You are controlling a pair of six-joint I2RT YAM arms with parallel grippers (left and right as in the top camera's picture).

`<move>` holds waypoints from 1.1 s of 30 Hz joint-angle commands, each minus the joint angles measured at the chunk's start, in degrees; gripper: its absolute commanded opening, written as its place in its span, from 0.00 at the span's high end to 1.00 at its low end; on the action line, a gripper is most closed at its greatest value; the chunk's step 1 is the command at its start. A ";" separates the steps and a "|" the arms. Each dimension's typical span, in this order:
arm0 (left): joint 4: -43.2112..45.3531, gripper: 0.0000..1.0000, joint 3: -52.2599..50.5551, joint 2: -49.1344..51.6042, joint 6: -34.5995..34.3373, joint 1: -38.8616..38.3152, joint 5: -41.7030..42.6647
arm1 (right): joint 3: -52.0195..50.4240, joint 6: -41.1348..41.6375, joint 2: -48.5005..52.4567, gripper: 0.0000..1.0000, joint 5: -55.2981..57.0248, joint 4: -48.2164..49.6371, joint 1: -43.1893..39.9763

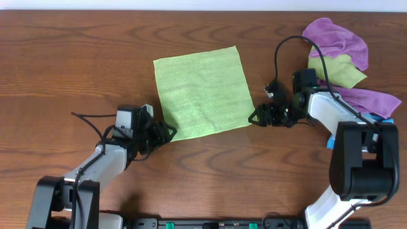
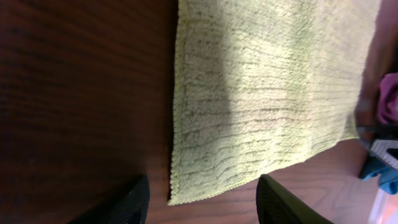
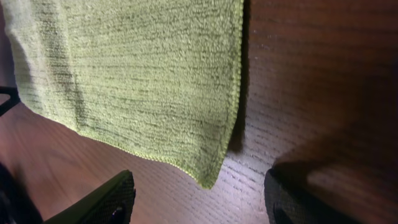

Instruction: Fold the cloth

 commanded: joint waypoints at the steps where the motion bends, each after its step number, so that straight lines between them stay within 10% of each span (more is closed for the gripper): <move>1: 1.53 0.43 -4.90 1.62 -3.48 0.00 -1.38 | -0.07 -1.25 0.76 0.32 -1.14 0.59 0.48; 33: 24.79 0.39 -13.03 12.44 -3.58 3.89 9.01 | -0.07 -1.88 0.76 0.41 -2.84 0.20 0.50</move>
